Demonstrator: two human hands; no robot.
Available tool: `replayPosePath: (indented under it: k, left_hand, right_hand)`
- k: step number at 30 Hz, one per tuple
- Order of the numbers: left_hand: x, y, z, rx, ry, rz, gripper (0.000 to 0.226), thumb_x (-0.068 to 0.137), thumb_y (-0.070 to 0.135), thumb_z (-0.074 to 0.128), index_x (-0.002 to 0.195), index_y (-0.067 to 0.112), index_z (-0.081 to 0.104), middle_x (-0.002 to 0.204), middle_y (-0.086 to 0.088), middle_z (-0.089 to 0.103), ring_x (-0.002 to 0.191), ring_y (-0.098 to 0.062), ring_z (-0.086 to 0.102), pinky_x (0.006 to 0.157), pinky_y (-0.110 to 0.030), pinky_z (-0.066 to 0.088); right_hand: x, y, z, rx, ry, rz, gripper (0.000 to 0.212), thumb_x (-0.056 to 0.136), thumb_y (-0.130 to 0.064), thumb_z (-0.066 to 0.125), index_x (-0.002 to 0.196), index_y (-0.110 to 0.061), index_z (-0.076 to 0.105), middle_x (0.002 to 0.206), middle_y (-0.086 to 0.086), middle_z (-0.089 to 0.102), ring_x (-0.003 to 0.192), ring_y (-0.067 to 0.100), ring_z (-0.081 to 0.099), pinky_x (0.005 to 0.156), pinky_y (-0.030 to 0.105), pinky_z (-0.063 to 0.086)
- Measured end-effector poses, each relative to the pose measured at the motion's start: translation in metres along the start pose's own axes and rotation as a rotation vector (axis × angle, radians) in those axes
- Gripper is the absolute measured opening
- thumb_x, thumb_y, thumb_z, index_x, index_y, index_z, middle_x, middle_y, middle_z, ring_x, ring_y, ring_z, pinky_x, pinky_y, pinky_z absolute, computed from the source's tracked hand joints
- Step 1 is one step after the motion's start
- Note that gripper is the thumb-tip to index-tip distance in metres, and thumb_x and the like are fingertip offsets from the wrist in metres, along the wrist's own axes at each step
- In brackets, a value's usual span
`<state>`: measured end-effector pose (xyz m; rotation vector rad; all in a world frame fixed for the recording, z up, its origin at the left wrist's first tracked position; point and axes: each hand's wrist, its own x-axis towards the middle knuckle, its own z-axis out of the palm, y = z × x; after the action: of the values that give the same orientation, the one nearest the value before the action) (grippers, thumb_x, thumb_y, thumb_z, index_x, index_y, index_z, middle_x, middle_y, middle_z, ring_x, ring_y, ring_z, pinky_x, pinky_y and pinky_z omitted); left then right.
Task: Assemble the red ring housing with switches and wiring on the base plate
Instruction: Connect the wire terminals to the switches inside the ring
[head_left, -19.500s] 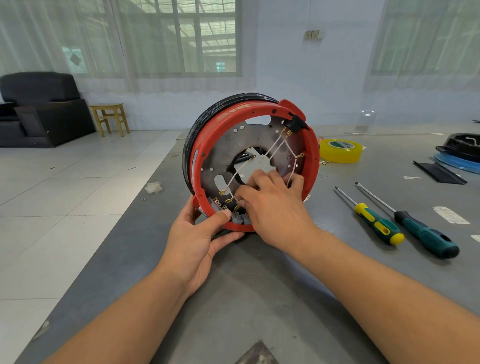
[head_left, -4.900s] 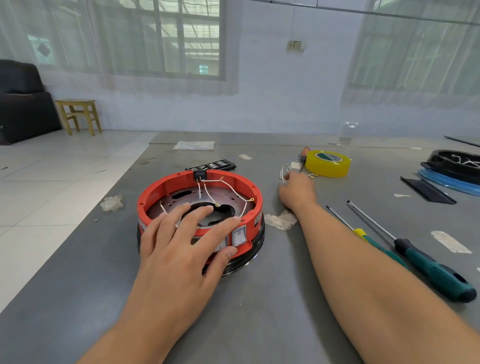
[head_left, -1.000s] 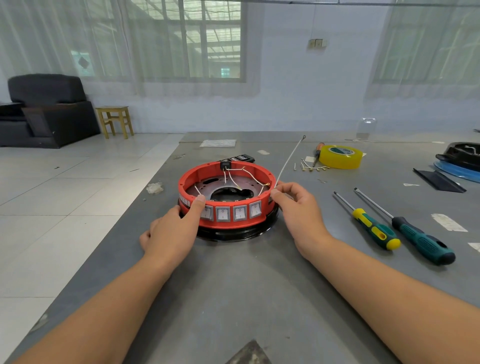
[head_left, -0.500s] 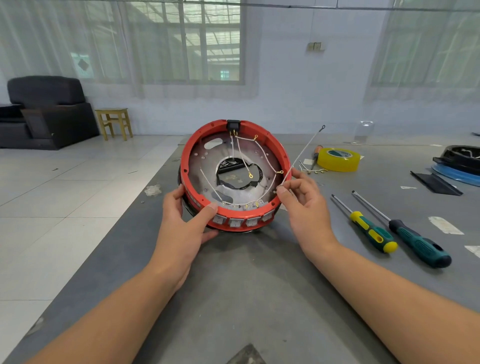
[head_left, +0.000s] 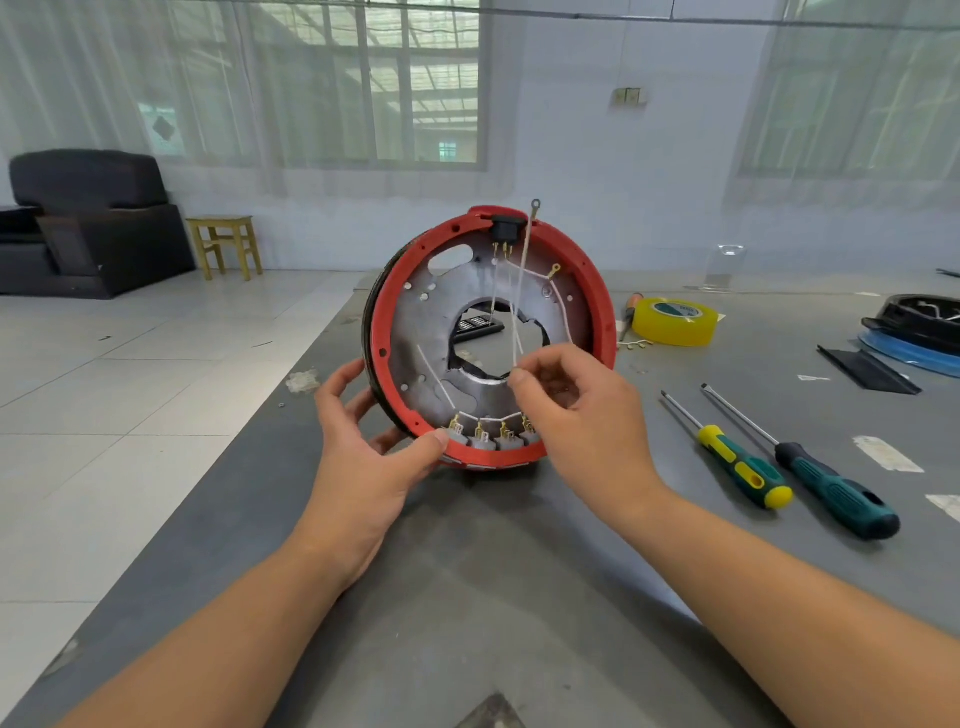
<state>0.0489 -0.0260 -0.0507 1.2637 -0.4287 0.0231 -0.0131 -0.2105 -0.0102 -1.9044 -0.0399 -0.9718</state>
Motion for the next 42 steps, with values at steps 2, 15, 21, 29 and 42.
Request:
replayPosePath:
  k: [2, 15, 21, 29, 42]
  left_hand:
    - [-0.001, 0.000, -0.001, 0.030, -0.008, -0.005, 0.101, 0.062, 0.017, 0.092, 0.135, 0.062, 0.039, 0.139, 0.019, 0.054, 0.117, -0.022, 0.072, 0.096, -0.053, 0.060]
    - [-0.005, 0.002, 0.002, 0.224, -0.121, 0.033, 0.113, 0.076, 0.006, 0.091, 0.161, 0.043, 0.025, 0.143, 0.037, 0.048, 0.124, 0.003, 0.063, 0.108, -0.040, 0.054]
    - [-0.004, 0.002, 0.001, 0.250, -0.120, 0.021, 0.114, 0.076, 0.007, 0.092, 0.161, 0.043, 0.025, 0.148, 0.031, 0.046, 0.124, 0.004, 0.062, 0.108, -0.039, 0.054]
    - [-0.004, 0.001, 0.001, 0.279, -0.120, 0.024, 0.111, 0.077, 0.004, 0.091, 0.161, 0.040, 0.027, 0.149, 0.029, 0.046, 0.125, 0.002, 0.062, 0.107, -0.038, 0.055]
    - [-0.002, -0.003, -0.001, 0.279, -0.132, 0.038, 0.111, 0.077, 0.007, 0.091, 0.160, 0.043, 0.027, 0.147, 0.030, 0.047, 0.126, 0.002, 0.062, 0.094, -0.018, 0.056]
  right_hand:
    - [-0.001, -0.002, 0.005, 0.094, -0.041, 0.069, 0.021, 0.093, -0.016, 0.071, 0.103, -0.034, 0.069, 0.085, -0.010, 0.073, 0.079, 0.008, 0.068, 0.071, 0.017, 0.054]
    - [0.001, 0.002, 0.001, 0.017, -0.196, 0.076, 0.009, 0.085, -0.011, 0.075, 0.086, -0.019, 0.075, 0.081, -0.005, 0.076, 0.079, 0.011, 0.074, 0.077, 0.031, 0.062]
    - [0.005, 0.007, -0.004, -0.040, -0.283, 0.099, 0.017, 0.084, -0.008, 0.075, 0.087, -0.025, 0.075, 0.079, -0.006, 0.076, 0.077, 0.011, 0.074, 0.076, 0.027, 0.061]
    - [0.004, 0.013, -0.001, -0.066, -0.361, 0.089, 0.017, 0.086, -0.012, 0.081, 0.094, -0.021, 0.069, 0.080, -0.011, 0.077, 0.080, 0.003, 0.074, 0.074, 0.015, 0.055]
    - [0.004, 0.016, 0.003, -0.110, -0.347, 0.122, 0.025, 0.088, -0.016, 0.081, 0.102, -0.014, 0.061, 0.083, -0.014, 0.078, 0.081, 0.000, 0.072, 0.075, 0.019, 0.056]
